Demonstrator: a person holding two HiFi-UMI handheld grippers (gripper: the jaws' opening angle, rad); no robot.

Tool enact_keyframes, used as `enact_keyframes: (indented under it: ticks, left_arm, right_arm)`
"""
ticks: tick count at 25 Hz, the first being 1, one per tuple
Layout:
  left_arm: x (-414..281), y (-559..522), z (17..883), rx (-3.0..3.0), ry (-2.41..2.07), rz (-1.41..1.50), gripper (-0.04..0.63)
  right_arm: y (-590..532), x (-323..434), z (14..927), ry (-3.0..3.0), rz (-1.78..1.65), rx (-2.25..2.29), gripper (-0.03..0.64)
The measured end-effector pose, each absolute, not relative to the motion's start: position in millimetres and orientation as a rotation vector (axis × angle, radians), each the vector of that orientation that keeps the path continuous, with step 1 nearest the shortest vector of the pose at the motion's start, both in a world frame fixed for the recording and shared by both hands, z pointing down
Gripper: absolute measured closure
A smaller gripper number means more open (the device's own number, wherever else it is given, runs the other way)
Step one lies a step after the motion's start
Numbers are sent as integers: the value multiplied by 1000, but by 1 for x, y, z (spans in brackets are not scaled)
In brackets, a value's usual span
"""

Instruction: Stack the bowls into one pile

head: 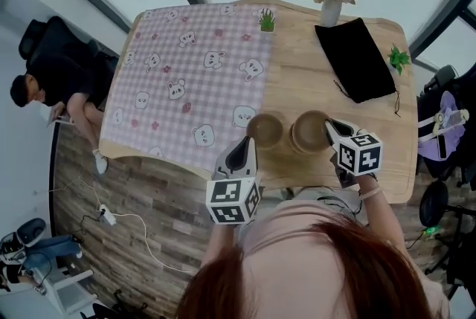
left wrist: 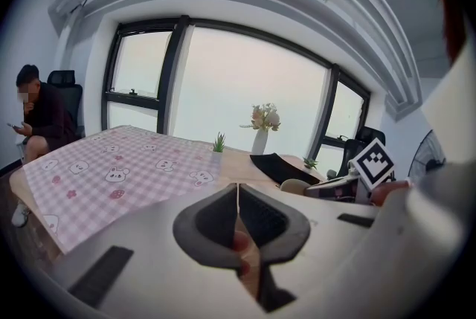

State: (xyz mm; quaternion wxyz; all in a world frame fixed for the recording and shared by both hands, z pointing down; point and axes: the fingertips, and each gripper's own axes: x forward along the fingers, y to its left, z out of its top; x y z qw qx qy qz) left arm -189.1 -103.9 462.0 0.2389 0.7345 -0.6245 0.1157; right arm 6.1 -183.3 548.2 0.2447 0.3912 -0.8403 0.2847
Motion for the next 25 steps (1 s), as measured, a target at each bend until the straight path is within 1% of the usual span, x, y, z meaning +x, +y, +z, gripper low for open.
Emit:
enact_keyframes:
  ticks: [9,25]
  left_arm:
    - [-205,-96,467,1970,-1731,308,583]
    - [-209,-91,474,1924,-1749,304,583]
  right_arm:
    - [-181,-37,554,-2312,719,932,601]
    - [-179,-92,570,-2325,760,791,601]
